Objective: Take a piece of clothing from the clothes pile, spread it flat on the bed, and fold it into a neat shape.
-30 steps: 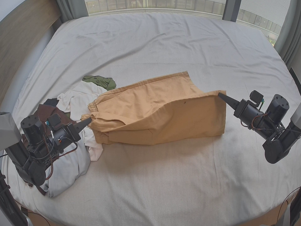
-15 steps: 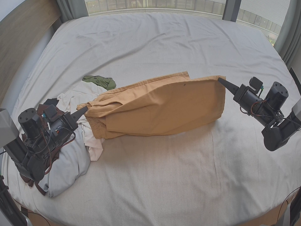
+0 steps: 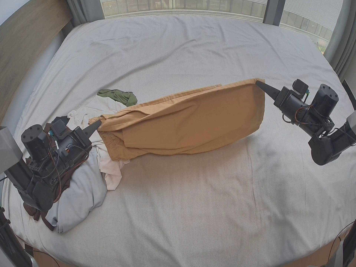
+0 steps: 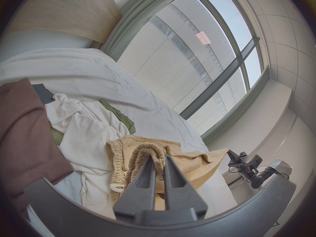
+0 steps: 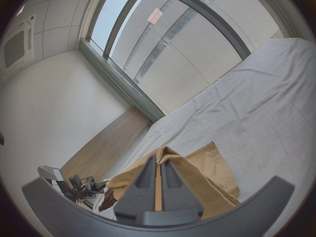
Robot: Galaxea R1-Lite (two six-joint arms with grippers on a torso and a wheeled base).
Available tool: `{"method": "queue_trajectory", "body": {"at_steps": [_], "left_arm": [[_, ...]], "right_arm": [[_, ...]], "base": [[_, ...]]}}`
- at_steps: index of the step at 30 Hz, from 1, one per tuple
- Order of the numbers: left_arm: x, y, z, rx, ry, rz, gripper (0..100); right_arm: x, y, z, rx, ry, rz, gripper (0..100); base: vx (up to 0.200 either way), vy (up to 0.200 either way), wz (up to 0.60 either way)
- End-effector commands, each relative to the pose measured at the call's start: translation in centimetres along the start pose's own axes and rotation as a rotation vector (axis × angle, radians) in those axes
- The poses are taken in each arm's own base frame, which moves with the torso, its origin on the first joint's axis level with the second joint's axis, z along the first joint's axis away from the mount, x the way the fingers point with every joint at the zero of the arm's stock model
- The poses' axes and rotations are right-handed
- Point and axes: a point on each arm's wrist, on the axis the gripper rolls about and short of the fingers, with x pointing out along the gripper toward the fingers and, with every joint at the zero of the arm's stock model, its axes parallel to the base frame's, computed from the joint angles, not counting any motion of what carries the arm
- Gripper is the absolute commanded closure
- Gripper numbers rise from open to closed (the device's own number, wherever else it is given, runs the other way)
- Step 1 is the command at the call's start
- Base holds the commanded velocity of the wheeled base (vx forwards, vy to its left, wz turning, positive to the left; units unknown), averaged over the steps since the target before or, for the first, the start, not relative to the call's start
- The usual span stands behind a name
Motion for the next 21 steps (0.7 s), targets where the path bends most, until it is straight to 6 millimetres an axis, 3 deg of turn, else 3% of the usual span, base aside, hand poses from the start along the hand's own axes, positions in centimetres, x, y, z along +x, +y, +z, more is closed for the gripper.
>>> {"method": "queue_trajectory", "body": {"at_steps": [1, 12, 21], "left_arm": [[0.3, 0.0, 0.1, 0.0, -0.011, 0.003, 100], [1.0, 0.0, 0.4, -0.013, -0.047, 0.015, 100], [2.8, 0.9, -1.0, -0.023, -0.065, 0.077, 100]], "right_arm": [[0.8, -0.1, 0.7, -0.007, -0.01, 0.005, 100], [2.6, -1.6, 0.6, 0.005, 0.006, -0.007, 100], [4.0, -2.4, 1.1, 0.013, 0.017, -0.018, 100]], "base": [[0.0, 0.0, 0.0], [0.0, 0.0, 0.0], [0.0, 0.0, 0.0]]}}
